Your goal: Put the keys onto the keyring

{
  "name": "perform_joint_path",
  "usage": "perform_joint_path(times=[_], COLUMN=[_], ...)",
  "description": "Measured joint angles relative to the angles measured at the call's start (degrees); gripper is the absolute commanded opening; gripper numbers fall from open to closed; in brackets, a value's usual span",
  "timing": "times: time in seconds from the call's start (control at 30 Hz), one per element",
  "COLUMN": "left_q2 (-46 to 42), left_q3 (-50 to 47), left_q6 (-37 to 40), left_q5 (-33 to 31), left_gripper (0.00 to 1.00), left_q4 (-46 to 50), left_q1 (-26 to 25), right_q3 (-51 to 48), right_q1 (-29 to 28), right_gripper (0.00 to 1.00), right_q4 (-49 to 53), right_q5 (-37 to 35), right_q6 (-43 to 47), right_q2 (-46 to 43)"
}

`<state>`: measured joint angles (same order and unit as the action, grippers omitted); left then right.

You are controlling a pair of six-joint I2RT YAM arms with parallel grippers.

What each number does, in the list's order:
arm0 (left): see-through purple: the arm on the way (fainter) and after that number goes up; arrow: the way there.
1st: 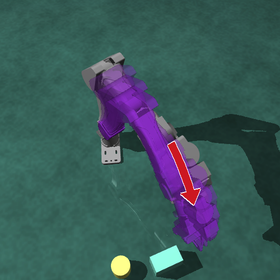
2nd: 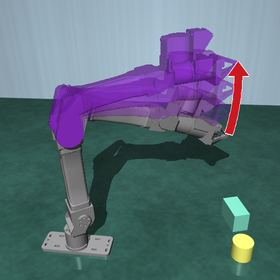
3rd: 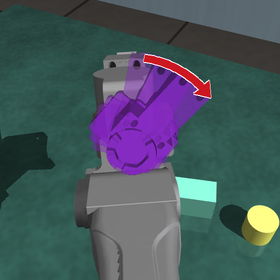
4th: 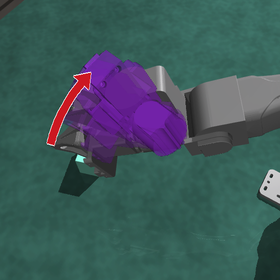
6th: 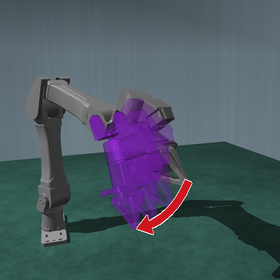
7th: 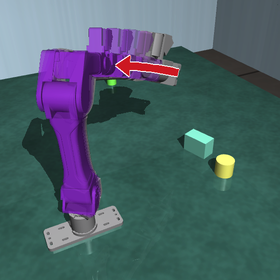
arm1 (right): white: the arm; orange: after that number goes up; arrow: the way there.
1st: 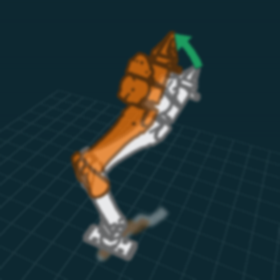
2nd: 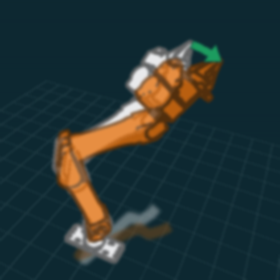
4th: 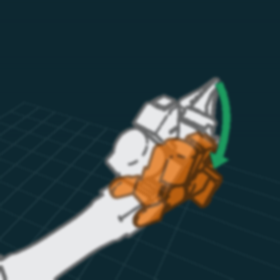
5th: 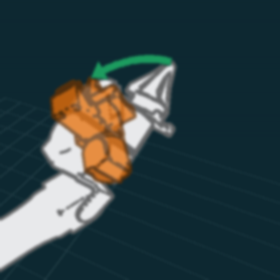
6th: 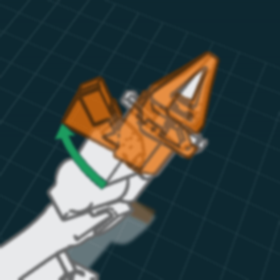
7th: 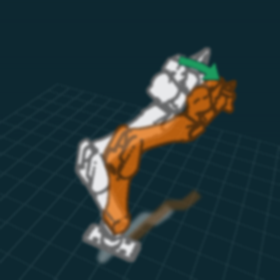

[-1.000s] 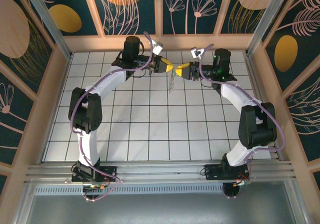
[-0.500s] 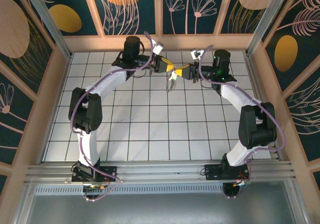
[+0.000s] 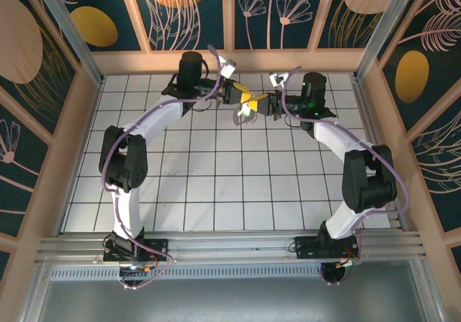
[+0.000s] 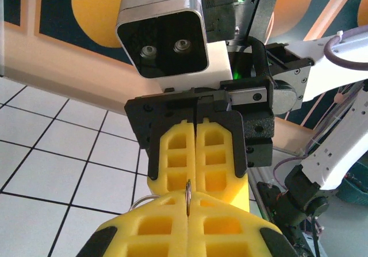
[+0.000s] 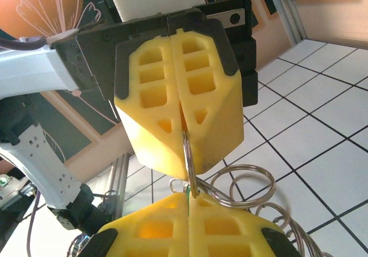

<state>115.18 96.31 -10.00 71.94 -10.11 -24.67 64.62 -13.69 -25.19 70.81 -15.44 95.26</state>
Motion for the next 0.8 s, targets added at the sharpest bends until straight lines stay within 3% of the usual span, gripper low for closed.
perform_joint_path(times=[0.17, 0.27, 0.47, 0.8], left_q2=[-0.9, -2.36, -5.33, -9.9], left_q3=[-0.5, -1.33, -4.61, -15.13], left_q6=[-0.37, -0.61, -1.97, -7.72], left_q5=[-1.01, -2.23, -5.05, -8.39], left_gripper=[0.0, 0.0, 0.0, 0.0], left_q4=[-0.7, -1.68, -6.01, -18.45], left_q1=[0.0, 0.0, 0.0, 0.0], right_q3=[-0.11, -3.26, -13.31, -18.82], right_q1=[0.02, 0.83, 4.2, 3.17], right_gripper=[0.32, 0.38, 0.4, 0.41], right_q4=[0.02, -1.22, -5.09, -9.31], right_q5=[-0.72, -1.66, -5.25, -18.36], right_q6=[-0.22, -0.9, -4.7, -7.65], right_q2=[0.13, -1.14, -7.54, -17.64])
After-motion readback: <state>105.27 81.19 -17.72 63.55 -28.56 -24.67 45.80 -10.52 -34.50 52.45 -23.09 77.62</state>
